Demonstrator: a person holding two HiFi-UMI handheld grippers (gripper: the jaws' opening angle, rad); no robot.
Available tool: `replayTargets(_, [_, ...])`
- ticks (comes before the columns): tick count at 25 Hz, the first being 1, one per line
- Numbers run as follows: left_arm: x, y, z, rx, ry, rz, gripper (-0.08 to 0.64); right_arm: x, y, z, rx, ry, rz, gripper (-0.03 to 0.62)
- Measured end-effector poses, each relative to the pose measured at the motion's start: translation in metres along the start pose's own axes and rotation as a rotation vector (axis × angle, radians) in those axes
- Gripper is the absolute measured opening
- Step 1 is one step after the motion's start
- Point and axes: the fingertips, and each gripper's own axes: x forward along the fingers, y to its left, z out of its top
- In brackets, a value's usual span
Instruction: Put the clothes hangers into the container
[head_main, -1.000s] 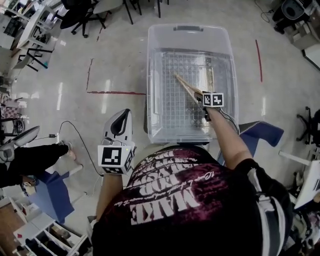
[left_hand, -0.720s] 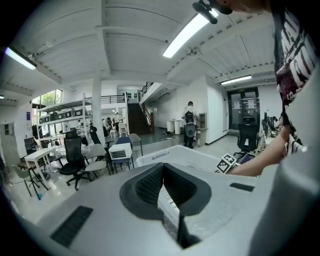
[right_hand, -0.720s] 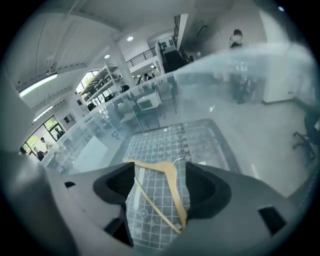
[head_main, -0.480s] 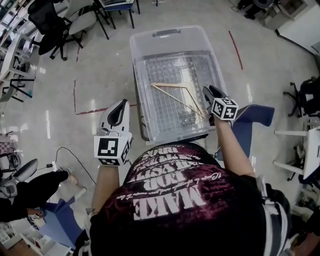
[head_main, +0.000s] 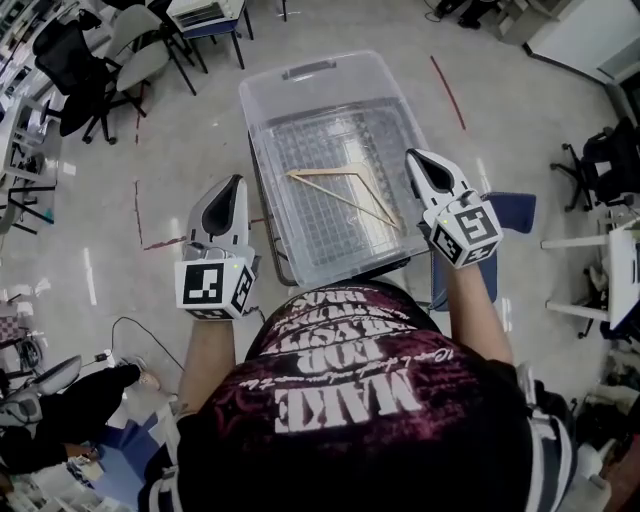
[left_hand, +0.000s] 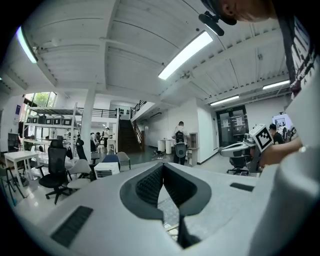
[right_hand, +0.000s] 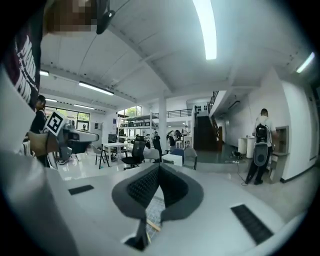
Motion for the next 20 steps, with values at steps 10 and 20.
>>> replayTargets(10, [0.001, -0.009, -0.008, -0.020, -0.002, -0.040, 0.008, -0.026, 0.019, 0.046, -0.089, -0.035, 0.013, 0.003])
replayTargets(20, [0.017, -0.019, -0.013, -0.033, 0.022, -0.069, 0.008, -0.016, 0.010, 0.028, -0.060, 0.024, 0.031, 0.003])
